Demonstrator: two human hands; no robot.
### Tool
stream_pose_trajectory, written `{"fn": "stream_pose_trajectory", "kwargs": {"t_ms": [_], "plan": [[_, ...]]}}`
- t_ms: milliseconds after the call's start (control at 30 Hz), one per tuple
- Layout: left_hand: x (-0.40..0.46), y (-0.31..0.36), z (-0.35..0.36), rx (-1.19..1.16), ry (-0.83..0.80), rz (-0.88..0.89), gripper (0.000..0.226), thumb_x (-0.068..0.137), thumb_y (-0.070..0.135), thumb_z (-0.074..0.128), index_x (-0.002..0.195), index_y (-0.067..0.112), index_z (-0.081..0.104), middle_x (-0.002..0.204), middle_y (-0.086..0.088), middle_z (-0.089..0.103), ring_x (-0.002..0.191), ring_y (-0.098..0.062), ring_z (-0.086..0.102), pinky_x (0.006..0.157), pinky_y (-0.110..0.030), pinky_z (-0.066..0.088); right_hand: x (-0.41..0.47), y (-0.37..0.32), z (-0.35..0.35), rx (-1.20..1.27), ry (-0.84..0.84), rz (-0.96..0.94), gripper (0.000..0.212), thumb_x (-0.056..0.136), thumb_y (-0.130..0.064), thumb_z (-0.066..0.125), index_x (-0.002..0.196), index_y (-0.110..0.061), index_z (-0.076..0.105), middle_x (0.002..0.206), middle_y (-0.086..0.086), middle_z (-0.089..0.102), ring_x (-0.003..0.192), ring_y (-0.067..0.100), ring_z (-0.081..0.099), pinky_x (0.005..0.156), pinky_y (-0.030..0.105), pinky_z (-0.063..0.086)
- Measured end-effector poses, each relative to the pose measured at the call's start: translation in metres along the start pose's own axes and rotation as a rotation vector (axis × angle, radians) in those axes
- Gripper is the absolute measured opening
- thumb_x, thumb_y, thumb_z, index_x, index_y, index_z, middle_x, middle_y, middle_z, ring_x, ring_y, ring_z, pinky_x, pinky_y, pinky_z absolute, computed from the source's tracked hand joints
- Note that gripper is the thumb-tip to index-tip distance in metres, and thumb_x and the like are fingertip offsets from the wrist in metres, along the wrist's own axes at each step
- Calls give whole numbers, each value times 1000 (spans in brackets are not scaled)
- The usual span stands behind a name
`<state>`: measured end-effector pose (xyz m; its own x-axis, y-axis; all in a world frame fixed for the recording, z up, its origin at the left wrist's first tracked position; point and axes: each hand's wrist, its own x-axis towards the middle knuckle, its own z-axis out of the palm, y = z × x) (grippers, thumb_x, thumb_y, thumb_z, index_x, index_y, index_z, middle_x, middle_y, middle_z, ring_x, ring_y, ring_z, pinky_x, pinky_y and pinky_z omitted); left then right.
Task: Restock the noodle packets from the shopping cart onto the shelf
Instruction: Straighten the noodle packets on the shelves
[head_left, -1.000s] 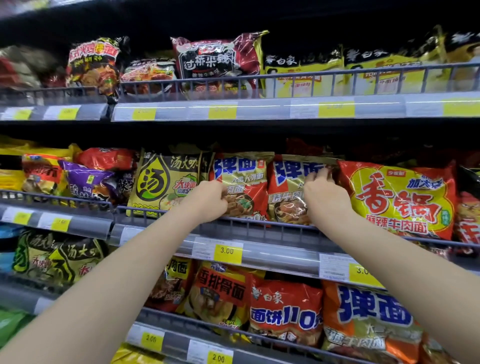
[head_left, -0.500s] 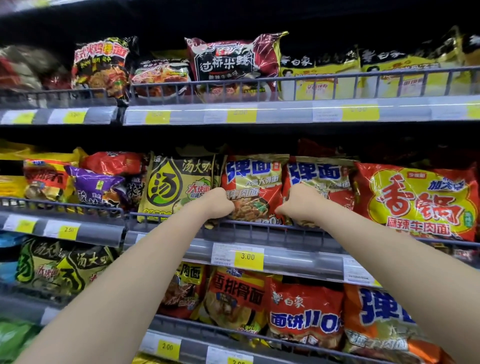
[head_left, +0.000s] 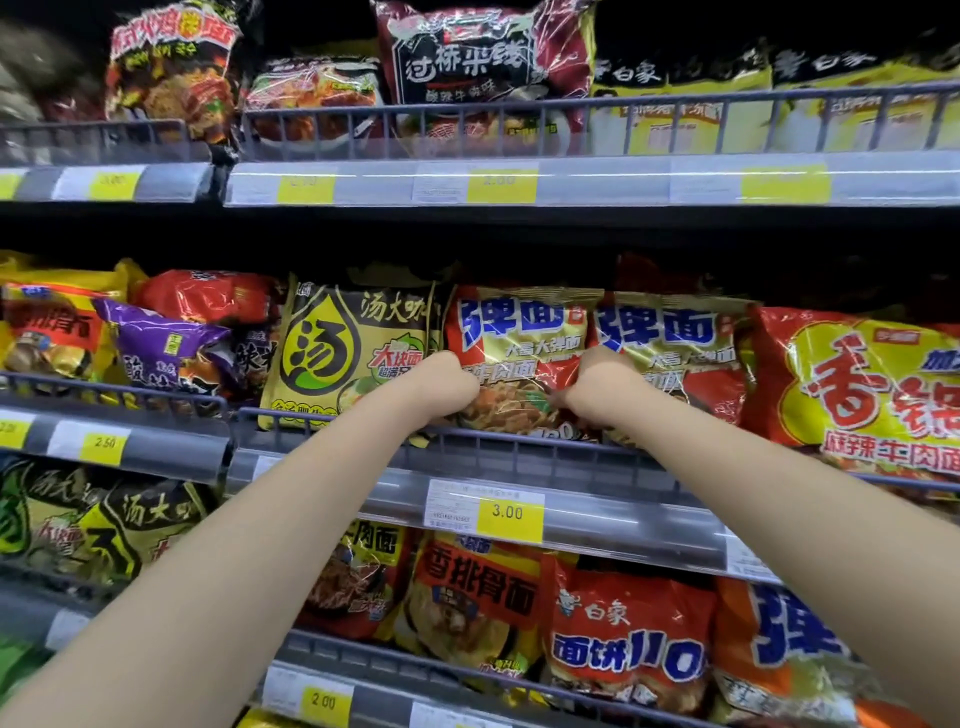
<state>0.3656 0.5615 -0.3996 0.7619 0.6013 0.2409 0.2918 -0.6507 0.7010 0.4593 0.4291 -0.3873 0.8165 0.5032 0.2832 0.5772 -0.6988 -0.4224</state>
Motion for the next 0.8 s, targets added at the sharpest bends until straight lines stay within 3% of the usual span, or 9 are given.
{"fn": "stream_pose_trajectory", "kwargs": {"t_ms": [67,133,233,400,500,600,700,800], "plan": [[-1,-3,-1,-9,-8,23,18,93,8,44,77,13,37,77,-5,41,68,-17,39,65,-31,38,2,1,1,10,-1,9,46,88,-28,66,121,0,50,83,8,58,66,17,56,43,21,37],[0,-6,-1,-6,-7,40,18,92,8,44,76,15,38,82,-6,42,73,-20,41,67,-33,40,2,1,1,-9,4,19,49,87,-30,66,121,1,49,77,6,56,66,17,55,43,21,36],[0,-6,-2,72,1,69,20,93,10,44,75,15,38,78,-5,42,71,-19,41,65,-32,40,2,0,2,-32,-2,16,41,87,-32,65,112,-1,52,73,4,53,57,12,50,41,20,34],[-3,-4,-9,226,33,124,21,89,10,48,70,10,39,67,-3,40,57,-16,39,50,-27,32,-2,0,-4,-126,4,9,32,90,-33,62,96,-6,48,72,4,51,55,11,46,41,21,34],[-12,-5,-22,248,115,208,10,86,9,49,77,6,53,67,-7,53,62,-24,52,56,-32,45,-10,-1,-5,-231,186,-48,28,90,-28,60,101,-5,47,72,3,46,59,15,47,44,24,33],[-21,-11,-43,241,231,272,21,85,7,48,88,-2,67,77,-13,68,73,-29,66,69,-40,58,-17,-11,-4,-308,380,-199,17,91,-22,57,96,-7,49,76,2,48,67,20,50,49,25,32],[-20,-29,-69,237,409,264,24,81,8,49,89,1,71,79,-16,70,77,-30,67,73,-40,57,-16,-32,1,-172,260,-320,23,89,-21,57,73,-11,44,66,0,47,59,16,48,46,24,35],[-13,-51,-95,269,520,115,22,81,9,51,92,-2,67,92,-19,66,83,-32,59,70,-33,48,-12,-54,14,27,108,-385,24,88,-24,59,72,-10,48,65,2,52,59,17,50,50,25,40]]}}
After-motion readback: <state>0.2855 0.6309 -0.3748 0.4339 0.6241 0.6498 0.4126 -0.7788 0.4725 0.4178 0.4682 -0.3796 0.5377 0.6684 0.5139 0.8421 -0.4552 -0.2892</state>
